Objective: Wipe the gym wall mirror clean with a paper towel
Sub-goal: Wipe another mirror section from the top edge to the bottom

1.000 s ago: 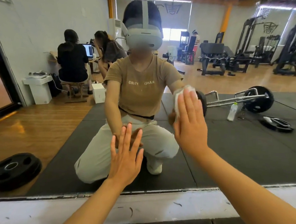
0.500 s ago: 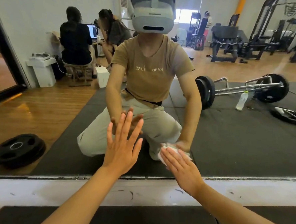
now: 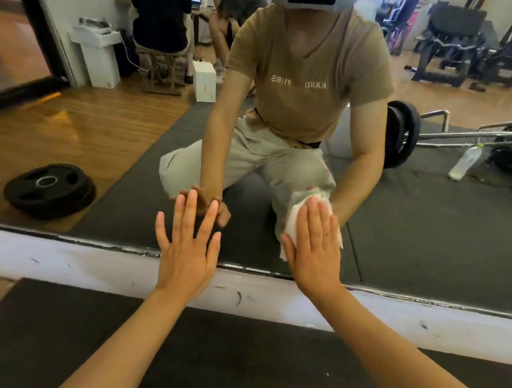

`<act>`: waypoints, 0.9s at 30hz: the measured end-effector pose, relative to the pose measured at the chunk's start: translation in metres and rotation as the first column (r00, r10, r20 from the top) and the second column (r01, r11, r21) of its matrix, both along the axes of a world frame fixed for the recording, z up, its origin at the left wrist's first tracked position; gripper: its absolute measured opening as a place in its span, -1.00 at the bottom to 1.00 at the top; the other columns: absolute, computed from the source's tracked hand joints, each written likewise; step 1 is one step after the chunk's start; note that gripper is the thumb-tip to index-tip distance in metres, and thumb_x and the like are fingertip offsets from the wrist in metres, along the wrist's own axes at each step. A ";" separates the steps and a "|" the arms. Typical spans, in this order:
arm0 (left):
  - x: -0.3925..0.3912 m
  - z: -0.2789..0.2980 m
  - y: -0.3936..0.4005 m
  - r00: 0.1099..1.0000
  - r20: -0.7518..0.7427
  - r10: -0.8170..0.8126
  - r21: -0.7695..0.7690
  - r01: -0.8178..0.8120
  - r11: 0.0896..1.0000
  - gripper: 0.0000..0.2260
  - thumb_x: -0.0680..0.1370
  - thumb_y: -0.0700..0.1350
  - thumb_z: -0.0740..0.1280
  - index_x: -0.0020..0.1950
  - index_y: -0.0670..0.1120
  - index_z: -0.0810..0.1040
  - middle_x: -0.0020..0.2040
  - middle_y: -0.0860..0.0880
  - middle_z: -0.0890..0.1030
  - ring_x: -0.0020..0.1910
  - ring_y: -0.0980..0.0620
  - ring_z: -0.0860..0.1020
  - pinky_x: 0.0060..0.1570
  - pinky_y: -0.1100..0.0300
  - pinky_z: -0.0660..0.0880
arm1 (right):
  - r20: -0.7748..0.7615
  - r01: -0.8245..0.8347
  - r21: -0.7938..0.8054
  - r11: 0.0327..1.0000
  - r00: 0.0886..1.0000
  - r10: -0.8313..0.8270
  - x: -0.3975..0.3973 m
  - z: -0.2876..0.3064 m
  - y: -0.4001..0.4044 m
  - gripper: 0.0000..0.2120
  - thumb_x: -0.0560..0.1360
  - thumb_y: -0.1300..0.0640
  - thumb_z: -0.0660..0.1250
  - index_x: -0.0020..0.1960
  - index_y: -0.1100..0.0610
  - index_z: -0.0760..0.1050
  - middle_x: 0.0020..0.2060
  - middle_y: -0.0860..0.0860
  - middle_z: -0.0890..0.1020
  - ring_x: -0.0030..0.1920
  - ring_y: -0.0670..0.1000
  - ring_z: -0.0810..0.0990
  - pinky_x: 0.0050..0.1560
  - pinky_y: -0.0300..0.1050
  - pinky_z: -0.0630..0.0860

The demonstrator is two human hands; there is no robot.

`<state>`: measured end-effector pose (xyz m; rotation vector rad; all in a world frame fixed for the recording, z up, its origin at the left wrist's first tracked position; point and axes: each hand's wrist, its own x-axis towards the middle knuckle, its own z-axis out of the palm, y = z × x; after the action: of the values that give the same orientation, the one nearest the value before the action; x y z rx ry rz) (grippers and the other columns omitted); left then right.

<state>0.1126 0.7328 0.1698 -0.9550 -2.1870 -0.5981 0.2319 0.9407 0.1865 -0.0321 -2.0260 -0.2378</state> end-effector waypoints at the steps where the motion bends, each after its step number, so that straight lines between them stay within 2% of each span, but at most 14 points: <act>1: -0.001 -0.004 -0.002 1.000 0.001 -0.006 -0.003 0.006 1.000 -0.39 0.66 0.04 0.09 0.65 0.05 -0.11 0.64 -0.07 -0.22 0.63 -0.09 -0.15 0.54 -0.17 -0.20 | 0.079 0.000 0.059 0.998 0.997 -0.005 0.005 -0.029 0.003 -0.38 0.72 0.02 0.10 0.62 0.23 -0.12 0.62 0.12 -0.10 0.61 0.12 -0.05 0.60 0.06 -0.05; 3: -0.006 -0.010 -0.005 1.000 -0.019 -0.012 -0.012 0.012 1.000 -0.39 0.66 0.03 0.09 0.65 0.05 -0.13 0.64 -0.07 -0.23 0.63 -0.10 -0.14 0.54 -0.18 -0.16 | 0.200 0.002 0.168 0.986 0.979 -0.037 0.013 -0.076 0.009 -0.43 0.73 0.06 0.02 0.62 0.25 -0.11 0.62 0.15 -0.09 0.61 0.14 -0.05 0.60 0.06 -0.08; 5: -0.012 -0.013 -0.008 0.999 -0.043 -0.030 -0.026 0.029 0.999 -0.38 0.66 0.02 0.09 0.65 0.06 -0.15 0.64 -0.07 -0.23 0.62 -0.10 -0.13 0.54 -0.19 -0.14 | 0.253 -0.005 0.195 0.981 0.966 -0.046 0.016 -0.102 0.013 -0.46 0.73 0.11 -0.03 0.62 0.25 -0.12 0.62 0.16 -0.10 0.61 0.15 -0.07 0.60 0.06 -0.10; 9: -0.018 -0.015 -0.012 0.997 -0.050 -0.058 -0.049 0.055 0.997 -0.37 0.66 0.02 0.10 0.65 0.07 -0.15 0.64 -0.06 -0.23 0.63 -0.09 -0.14 0.54 -0.19 -0.14 | 0.303 0.016 0.220 0.975 0.949 -0.084 0.019 -0.096 0.012 -0.43 0.68 0.22 0.00 0.62 0.25 -0.15 0.62 0.15 -0.12 0.61 0.13 -0.11 0.60 0.05 -0.13; 11: -0.018 -0.016 -0.012 0.997 -0.045 -0.057 -0.041 0.055 0.998 -0.38 0.66 0.02 0.09 0.65 0.06 -0.15 0.64 -0.07 -0.22 0.63 -0.09 -0.14 0.54 -0.19 -0.14 | 0.309 -0.014 0.245 0.969 0.949 -0.065 0.019 -0.071 0.010 -0.31 0.59 0.27 0.12 0.62 0.25 -0.14 0.62 0.14 -0.12 0.61 0.11 -0.11 0.60 0.04 -0.13; 12: -0.018 -0.016 -0.011 0.998 -0.044 -0.055 -0.038 0.053 0.998 -0.38 0.66 0.02 0.08 0.65 0.06 -0.15 0.64 -0.07 -0.22 0.62 -0.10 -0.15 0.54 -0.19 -0.14 | 0.267 -0.019 0.225 0.974 0.963 -0.043 0.015 -0.049 0.007 -0.31 0.60 0.24 0.14 0.61 0.26 -0.13 0.62 0.16 -0.08 0.61 0.10 -0.11 0.60 0.03 -0.12; 15: -0.018 -0.017 -0.012 0.997 -0.042 -0.059 -0.043 0.057 0.997 -0.39 0.66 0.02 0.08 0.65 0.05 -0.14 0.65 -0.08 -0.20 0.63 -0.11 -0.13 0.53 -0.22 -0.10 | 0.030 0.020 0.094 0.995 0.999 -0.022 -0.009 0.047 -0.007 -0.44 0.71 0.07 0.10 0.58 0.31 0.00 0.51 0.26 0.17 0.61 0.08 -0.10 0.60 0.02 -0.06; 18: -0.016 -0.016 -0.013 0.997 -0.027 -0.069 -0.040 0.067 0.997 -0.39 0.66 0.03 0.09 0.66 0.05 -0.11 0.65 -0.09 -0.16 0.63 -0.12 -0.09 0.53 -0.24 -0.04 | -0.113 -0.001 -0.011 1.000 0.994 0.000 -0.027 0.127 -0.022 -0.46 0.69 0.12 0.20 0.52 0.39 0.12 0.48 0.37 0.25 0.56 0.24 0.06 0.58 0.10 -0.02; 20: -0.015 -0.014 -0.014 0.997 -0.027 -0.076 -0.026 0.076 0.997 -0.39 0.66 0.03 0.09 0.66 0.05 -0.10 0.65 -0.09 -0.15 0.63 -0.13 -0.07 0.53 -0.23 -0.04 | -0.153 -0.011 -0.057 0.998 0.988 0.002 -0.033 0.142 -0.028 -0.47 0.68 0.16 0.20 0.52 0.39 0.11 0.48 0.39 0.23 0.54 0.30 0.08 0.58 0.15 -0.02; 24: -0.014 -0.011 -0.017 0.992 -0.036 -0.118 0.007 0.118 0.993 -0.38 0.65 0.02 0.11 0.66 0.02 -0.09 0.66 -0.08 -0.13 0.62 -0.12 -0.04 0.55 -0.17 -0.08 | -0.133 0.043 -0.021 0.999 0.990 -0.046 -0.041 0.097 -0.034 -0.40 0.68 0.12 0.16 0.60 0.23 -0.05 0.57 0.22 0.04 0.61 0.10 -0.15 0.59 0.10 -0.09; 27: -0.013 -0.009 -0.019 0.992 -0.032 -0.122 0.021 0.123 0.992 -0.38 0.65 0.02 0.12 0.65 0.00 -0.08 0.65 -0.11 -0.13 0.62 -0.13 -0.02 0.55 -0.17 -0.09 | 0.018 0.009 0.097 0.995 1.000 -0.010 -0.041 0.031 -0.040 -0.36 0.69 0.07 0.13 0.63 0.13 -0.14 0.62 0.12 -0.10 0.61 0.12 -0.10 0.59 0.10 -0.08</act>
<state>0.0994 0.7135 0.1606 -1.0850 -2.1016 -0.6599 0.1909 0.9006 0.2177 0.0217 -2.0308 -0.3438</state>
